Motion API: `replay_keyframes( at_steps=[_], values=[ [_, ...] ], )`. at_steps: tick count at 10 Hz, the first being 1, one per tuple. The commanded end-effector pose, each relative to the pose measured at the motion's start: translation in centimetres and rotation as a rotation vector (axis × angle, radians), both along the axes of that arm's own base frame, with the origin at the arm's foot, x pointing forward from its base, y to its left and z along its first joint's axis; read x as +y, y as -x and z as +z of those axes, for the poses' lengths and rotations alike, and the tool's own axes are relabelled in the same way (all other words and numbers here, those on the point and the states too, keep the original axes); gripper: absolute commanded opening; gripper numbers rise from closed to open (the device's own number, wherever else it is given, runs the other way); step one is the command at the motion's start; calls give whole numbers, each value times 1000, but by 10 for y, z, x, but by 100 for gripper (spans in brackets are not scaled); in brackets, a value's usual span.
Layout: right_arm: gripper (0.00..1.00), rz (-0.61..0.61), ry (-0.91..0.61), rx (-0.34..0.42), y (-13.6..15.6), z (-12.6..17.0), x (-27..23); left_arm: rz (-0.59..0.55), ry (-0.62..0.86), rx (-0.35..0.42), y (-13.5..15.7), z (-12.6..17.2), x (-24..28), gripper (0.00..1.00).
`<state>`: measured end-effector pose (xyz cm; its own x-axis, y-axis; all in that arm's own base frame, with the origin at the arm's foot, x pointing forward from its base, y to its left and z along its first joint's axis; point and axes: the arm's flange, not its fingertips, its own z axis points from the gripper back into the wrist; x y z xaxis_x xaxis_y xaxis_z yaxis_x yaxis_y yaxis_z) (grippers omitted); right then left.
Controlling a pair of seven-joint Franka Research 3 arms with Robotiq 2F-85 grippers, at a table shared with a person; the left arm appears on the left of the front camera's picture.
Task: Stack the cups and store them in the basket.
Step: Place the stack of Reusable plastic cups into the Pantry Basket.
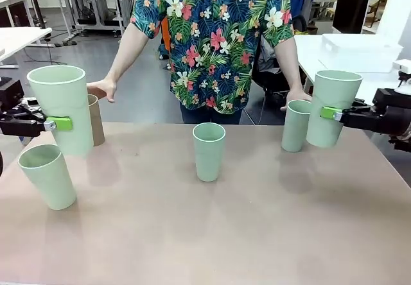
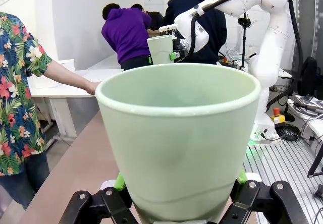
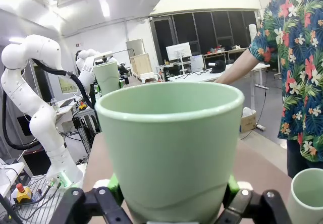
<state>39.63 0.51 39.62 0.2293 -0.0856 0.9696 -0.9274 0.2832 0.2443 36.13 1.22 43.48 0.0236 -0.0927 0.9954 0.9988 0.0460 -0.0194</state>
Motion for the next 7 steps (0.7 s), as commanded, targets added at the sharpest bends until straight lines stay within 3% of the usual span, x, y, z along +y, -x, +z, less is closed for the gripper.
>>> replay_keyframes(
  at_steps=[1,7],
  values=[
    [86,-3,-1,-5,0,2,0,2,3,-5,0,1,0,85],
    [86,-3,-1,-5,0,2,0,2,3,-5,0,1,0,85]
  ],
)
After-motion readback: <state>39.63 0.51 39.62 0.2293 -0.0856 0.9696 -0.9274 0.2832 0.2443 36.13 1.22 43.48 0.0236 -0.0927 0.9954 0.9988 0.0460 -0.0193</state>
